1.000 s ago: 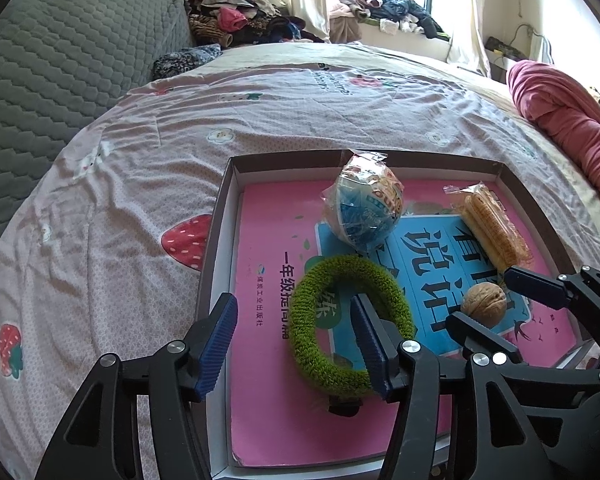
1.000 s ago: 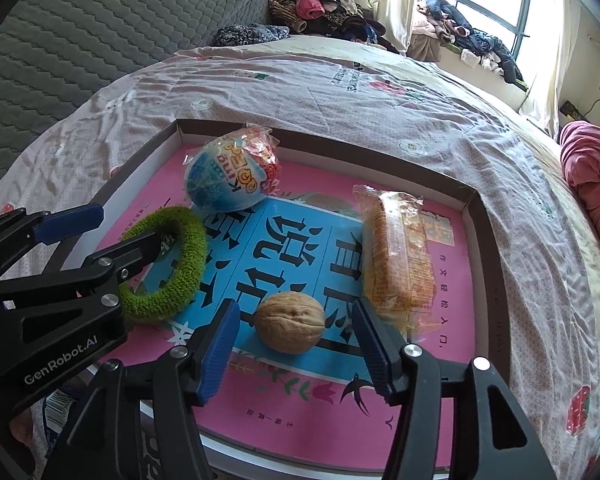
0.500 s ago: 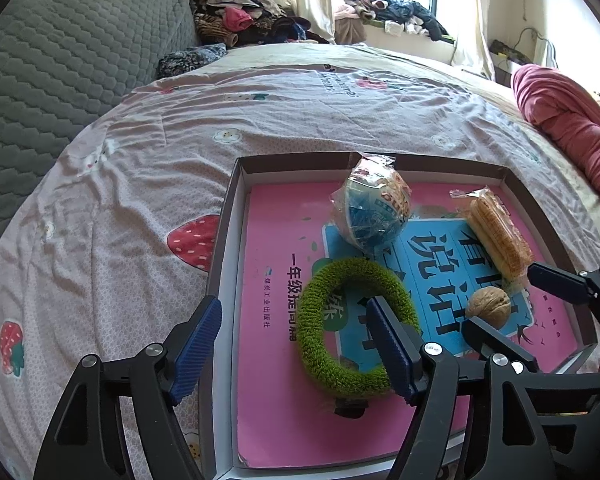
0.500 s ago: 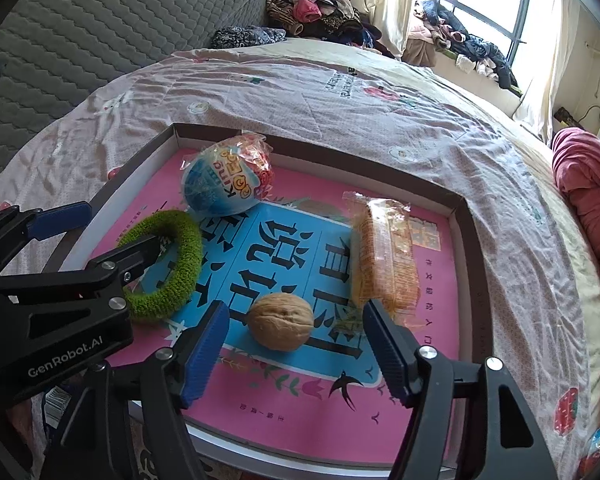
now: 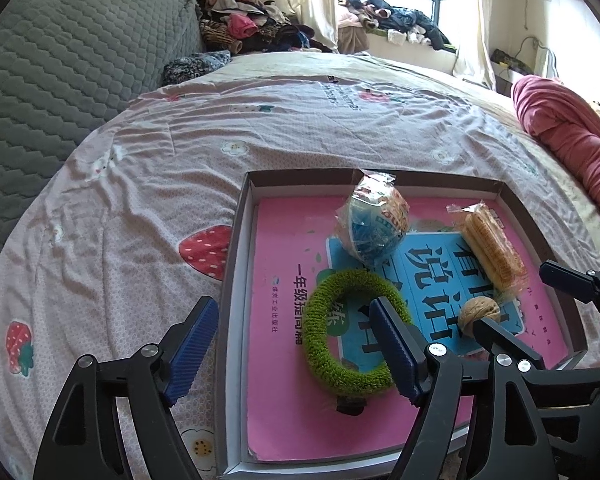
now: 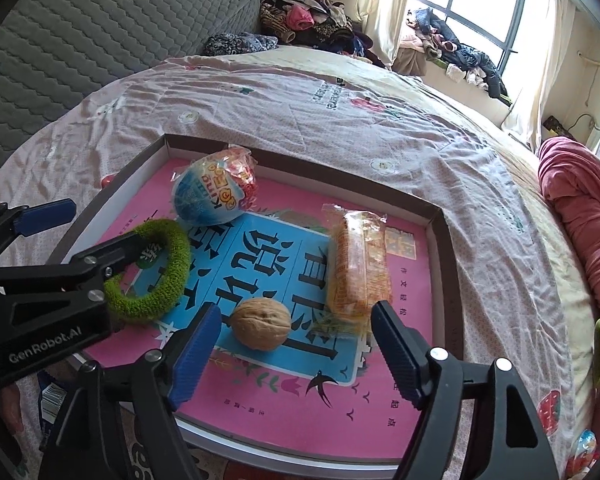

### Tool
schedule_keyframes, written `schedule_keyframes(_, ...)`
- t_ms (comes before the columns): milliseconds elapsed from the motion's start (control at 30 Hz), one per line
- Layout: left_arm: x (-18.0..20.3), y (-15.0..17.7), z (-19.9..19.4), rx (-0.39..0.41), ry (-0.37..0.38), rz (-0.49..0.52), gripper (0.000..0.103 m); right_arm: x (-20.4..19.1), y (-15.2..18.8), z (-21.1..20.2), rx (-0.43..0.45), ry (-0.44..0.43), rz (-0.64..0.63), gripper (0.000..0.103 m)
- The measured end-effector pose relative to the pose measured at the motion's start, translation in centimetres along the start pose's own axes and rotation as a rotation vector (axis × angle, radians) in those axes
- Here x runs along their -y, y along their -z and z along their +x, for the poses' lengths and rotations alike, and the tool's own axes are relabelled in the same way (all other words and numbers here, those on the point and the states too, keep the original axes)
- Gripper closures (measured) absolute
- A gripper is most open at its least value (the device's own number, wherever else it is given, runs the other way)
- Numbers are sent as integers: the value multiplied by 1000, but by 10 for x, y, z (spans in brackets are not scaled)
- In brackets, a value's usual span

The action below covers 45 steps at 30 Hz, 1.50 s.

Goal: Organize objects
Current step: 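Raise both open grippers up and back away from the tray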

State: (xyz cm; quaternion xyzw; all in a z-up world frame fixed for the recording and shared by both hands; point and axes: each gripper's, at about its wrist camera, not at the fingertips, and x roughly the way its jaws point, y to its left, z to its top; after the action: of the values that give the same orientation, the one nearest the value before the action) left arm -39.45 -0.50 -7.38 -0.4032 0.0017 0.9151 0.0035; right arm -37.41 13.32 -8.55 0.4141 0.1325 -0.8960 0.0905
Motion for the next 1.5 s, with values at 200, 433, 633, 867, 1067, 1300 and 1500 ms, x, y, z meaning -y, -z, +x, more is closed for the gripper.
schedule_keyframes(200, -2, -1, -5, 11, -3, -5, 23, 3, -2, -7, 15, 3, 8, 24)
schedule_keyframes(433, -6, -4, -17, 38, 1, -14, 22, 7, -4, -19, 43, 31, 18, 22)
schedule_keyframes(633, -11, -6, -26, 57, 0, -26, 20, 6, -5, -26, 66, 43, 16, 16)
schedule_keyframes(867, -15, -9, -36, 80, -3, -31, 20, 11, -6, -37, 98, 46, 35, 16)
schedule_keyframes(1067, -14, -9, -45, 90, -3, -25, 19, 17, -6, -51, 123, 57, 52, 14)
schedule_keyframes(1300, -10, -3, -70, 105, -29, -11, 19, 19, -2, -75, 123, 33, 70, 13)
schedule_keyframes(1500, -9, 10, -107, 105, -32, -24, 19, 28, 8, -114, 141, 30, 96, 12)
